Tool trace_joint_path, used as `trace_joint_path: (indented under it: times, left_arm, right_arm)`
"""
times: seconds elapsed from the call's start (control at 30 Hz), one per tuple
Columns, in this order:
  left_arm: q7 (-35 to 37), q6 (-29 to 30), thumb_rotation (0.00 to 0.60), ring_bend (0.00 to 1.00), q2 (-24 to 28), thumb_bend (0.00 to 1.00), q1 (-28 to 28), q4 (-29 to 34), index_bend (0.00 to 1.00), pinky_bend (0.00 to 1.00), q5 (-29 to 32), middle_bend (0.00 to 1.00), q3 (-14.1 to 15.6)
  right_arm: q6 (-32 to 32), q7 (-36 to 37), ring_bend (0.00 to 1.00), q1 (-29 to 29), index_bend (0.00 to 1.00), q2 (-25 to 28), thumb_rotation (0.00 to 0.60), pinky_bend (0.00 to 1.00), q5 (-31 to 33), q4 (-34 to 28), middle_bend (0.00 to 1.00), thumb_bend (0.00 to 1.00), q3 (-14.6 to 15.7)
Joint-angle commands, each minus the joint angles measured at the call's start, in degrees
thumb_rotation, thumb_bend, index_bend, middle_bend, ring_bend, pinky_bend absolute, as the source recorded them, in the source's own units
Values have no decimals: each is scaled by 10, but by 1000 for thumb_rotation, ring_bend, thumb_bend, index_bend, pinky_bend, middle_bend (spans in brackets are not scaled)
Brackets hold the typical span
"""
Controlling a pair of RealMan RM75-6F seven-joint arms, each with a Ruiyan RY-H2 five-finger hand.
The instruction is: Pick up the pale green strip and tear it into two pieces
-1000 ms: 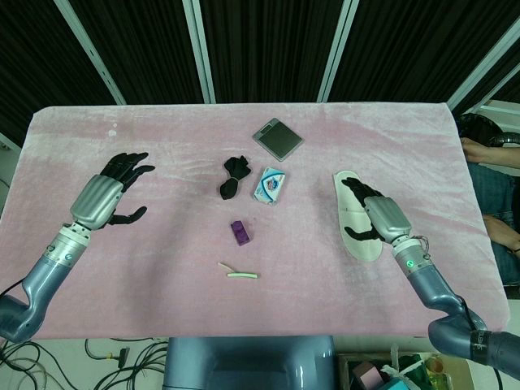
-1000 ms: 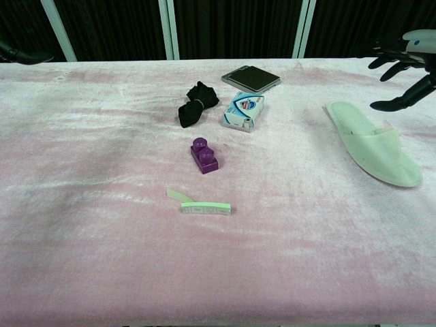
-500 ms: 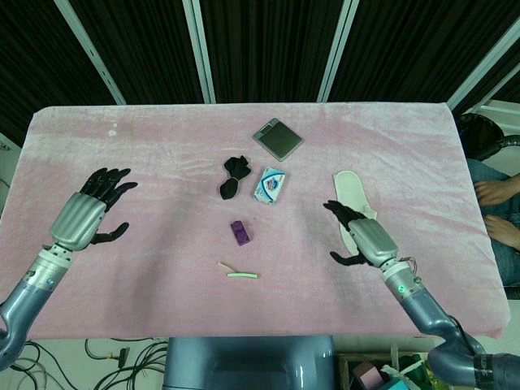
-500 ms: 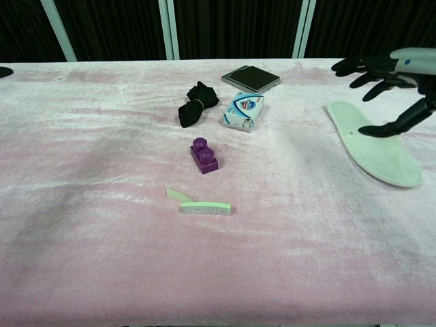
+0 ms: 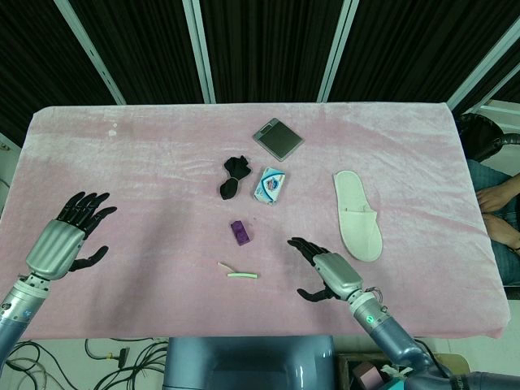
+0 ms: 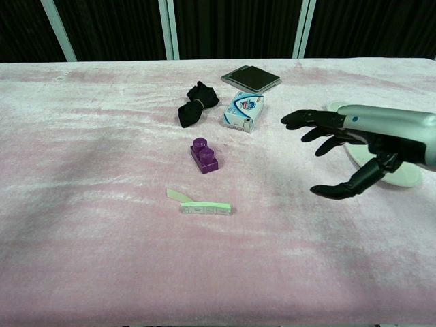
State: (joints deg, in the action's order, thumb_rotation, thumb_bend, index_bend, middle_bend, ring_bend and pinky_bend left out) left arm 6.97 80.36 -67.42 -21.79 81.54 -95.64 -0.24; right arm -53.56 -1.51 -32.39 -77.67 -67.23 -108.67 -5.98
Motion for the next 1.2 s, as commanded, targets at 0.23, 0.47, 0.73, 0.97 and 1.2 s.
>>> trace_joint_path:
  times: [0.23,0.47,0.73,0.97,1.2]
  left_arm:
    - [7,8,600,0,-8,311,9,-18,156,0,6,20,-2]
    - [6,10,600,0,-9,311,12,-21,156,0,3,20,2]
    - [6,16,600,0,-9,311,15,-23,156,0,-3,20,4]
    - [9,18,600,0,-10,311,18,-28,156,0,-1,20,4]
    - [1,29,600,0,-15,310,23,-34,157,0,-7,20,5]
  right_arm:
    - [-36,-61,75,-3,91,-82,600,157,35,-8,18,249,4]
    - [-52,-121,75,-21,142,-143,600,157,71,29,18,249,-5]
    - [-59,-173,74,-38,216,-200,600,148,108,79,18,260,-13]
    - [-56,-194,75,-52,252,-241,600,148,145,107,18,276,-26]
    - [-69,-222,75,-64,318,-281,600,148,181,138,18,292,-40]
